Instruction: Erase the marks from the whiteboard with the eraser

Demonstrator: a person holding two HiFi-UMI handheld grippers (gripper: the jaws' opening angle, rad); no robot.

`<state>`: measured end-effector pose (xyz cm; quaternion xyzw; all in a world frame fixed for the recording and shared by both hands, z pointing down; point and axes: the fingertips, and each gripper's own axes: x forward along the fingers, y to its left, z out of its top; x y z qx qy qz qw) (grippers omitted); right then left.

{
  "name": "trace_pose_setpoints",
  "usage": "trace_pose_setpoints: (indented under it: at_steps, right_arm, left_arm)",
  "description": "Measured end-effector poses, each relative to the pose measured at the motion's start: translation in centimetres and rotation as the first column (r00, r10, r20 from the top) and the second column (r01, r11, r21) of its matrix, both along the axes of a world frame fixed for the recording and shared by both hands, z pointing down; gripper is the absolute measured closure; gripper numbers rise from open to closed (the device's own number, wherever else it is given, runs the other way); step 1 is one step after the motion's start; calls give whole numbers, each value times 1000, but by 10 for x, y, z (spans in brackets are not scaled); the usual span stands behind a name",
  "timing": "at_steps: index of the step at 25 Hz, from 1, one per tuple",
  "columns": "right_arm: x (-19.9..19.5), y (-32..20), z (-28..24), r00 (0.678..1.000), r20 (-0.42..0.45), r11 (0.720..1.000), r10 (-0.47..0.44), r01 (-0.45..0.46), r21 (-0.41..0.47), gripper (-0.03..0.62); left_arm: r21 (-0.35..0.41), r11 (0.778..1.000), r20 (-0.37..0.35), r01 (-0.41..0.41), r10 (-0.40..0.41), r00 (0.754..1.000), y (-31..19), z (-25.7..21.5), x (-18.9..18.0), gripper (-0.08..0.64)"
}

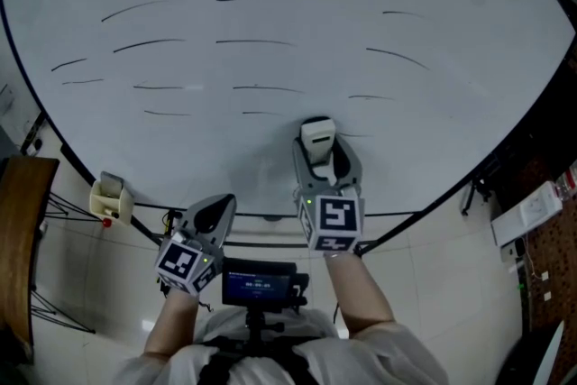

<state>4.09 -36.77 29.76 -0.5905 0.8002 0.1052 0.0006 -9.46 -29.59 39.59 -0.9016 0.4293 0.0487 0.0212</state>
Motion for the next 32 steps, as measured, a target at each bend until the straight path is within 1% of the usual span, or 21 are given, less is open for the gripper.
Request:
trace_pose_setpoints:
  at_steps: [2, 5, 10, 13, 16, 19, 22, 25, 27, 29, 30, 32]
  right_arm:
    - [1, -1, -1, 1000, -10, 1000, 14, -14, 19, 331]
    - [2, -1, -5, 1000, 14, 1000, 18, -18, 24, 333]
    - [14, -1, -6, 999, 9, 999, 32, -32, 35, 333]
    - [37, -3, -5, 998, 8, 997, 63, -63, 45, 331]
    - [64, -5, -8, 995, 31, 994, 95, -96, 48, 331]
    - [95, -7, -8, 989, 71, 991, 127, -130, 40, 331]
    - [128, -9, -6, 978, 125, 985, 166, -169, 17, 330]
    - [150, -10, -4, 967, 172, 981, 190, -192, -6, 331]
    - [154, -9, -3, 963, 187, 981, 194, -195, -14, 332]
    - [149, -6, -3, 963, 198, 983, 181, -181, -18, 333]
    - [141, -4, -2, 967, 196, 987, 161, -161, -19, 333]
    - [113, 3, -2, 981, 167, 995, 100, -100, -10, 333]
  left_arm:
    - [-11, 1000, -4, 3, -3, 1000, -3, 2, -2, 568]
    - [-30, 1000, -13, 2, -2, 1000, -9, 4, 1, 568]
    - [-17, 999, 8, -36, 36, 999, -13, 5, 18, 568]
    - [-26, 999, 7, -44, 45, 999, -16, 7, 24, 568]
    - [-31, 998, 5, -49, 50, 999, -19, 9, 31, 568]
    - [-47, 998, 9, -51, 51, 999, -19, 10, 38, 568]
    - [-39, 997, 10, -60, 60, 998, -19, 11, 42, 568]
    - [-49, 998, 13, -49, 50, 999, -17, 11, 42, 568]
    - [-51, 998, 9, -40, 41, 999, -16, 11, 42, 568]
    - [-45, 998, 7, -39, 39, 999, -15, 10, 41, 568]
    - [-42, 998, 7, -38, 38, 999, -15, 10, 40, 568]
    - [-46, 998, 8, -30, 31, 999, -14, 10, 38, 568]
